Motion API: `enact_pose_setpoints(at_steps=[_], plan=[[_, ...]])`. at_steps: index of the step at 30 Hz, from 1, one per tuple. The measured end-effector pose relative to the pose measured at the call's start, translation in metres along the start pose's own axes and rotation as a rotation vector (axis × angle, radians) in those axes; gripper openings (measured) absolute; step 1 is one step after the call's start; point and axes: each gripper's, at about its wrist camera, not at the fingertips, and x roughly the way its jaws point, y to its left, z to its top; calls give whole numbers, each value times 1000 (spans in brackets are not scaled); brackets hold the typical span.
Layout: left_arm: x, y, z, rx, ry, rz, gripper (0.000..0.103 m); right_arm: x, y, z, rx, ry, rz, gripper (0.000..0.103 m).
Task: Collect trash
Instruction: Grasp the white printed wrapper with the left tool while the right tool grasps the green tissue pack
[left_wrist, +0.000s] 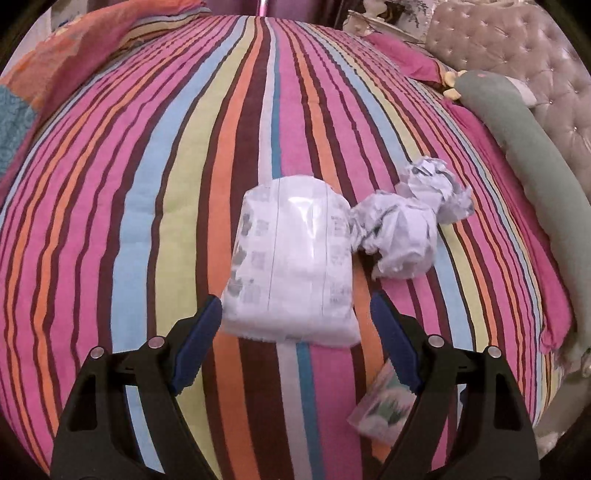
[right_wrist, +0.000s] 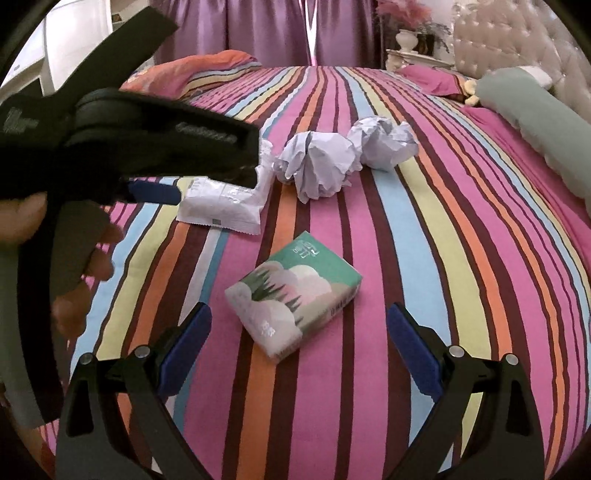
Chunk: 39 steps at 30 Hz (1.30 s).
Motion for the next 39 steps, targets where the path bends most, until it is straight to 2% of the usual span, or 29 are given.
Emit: enact_pose_setpoints(at_steps=[8, 13, 17, 19, 21, 25, 34, 39], plan=[[19, -7, 13, 36, 14, 69, 81, 14, 0, 4, -19, 12, 6, 91], [36, -9, 19, 26, 45, 85, 81, 20, 2, 6, -34, 16, 12, 91], [41, -13, 17, 48, 24, 114, 81, 27, 3, 5, -33, 40, 14, 90], [41, -12, 13, 49, 14, 107, 70, 29, 2, 4, -27, 53, 14, 90], [38, -8, 11, 47, 1, 103, 68, 29, 2, 3, -28, 51, 7, 83], [30, 2, 6, 30, -11, 105, 66, 28, 2, 1, -41, 57, -1, 80], [-7, 24, -20, -1, -46, 74, 66, 6, 0, -12, -19, 46, -33, 79], [-39, 29, -49, 5, -71, 68, 66, -18, -8, -19, 33, 35, -47, 79]])
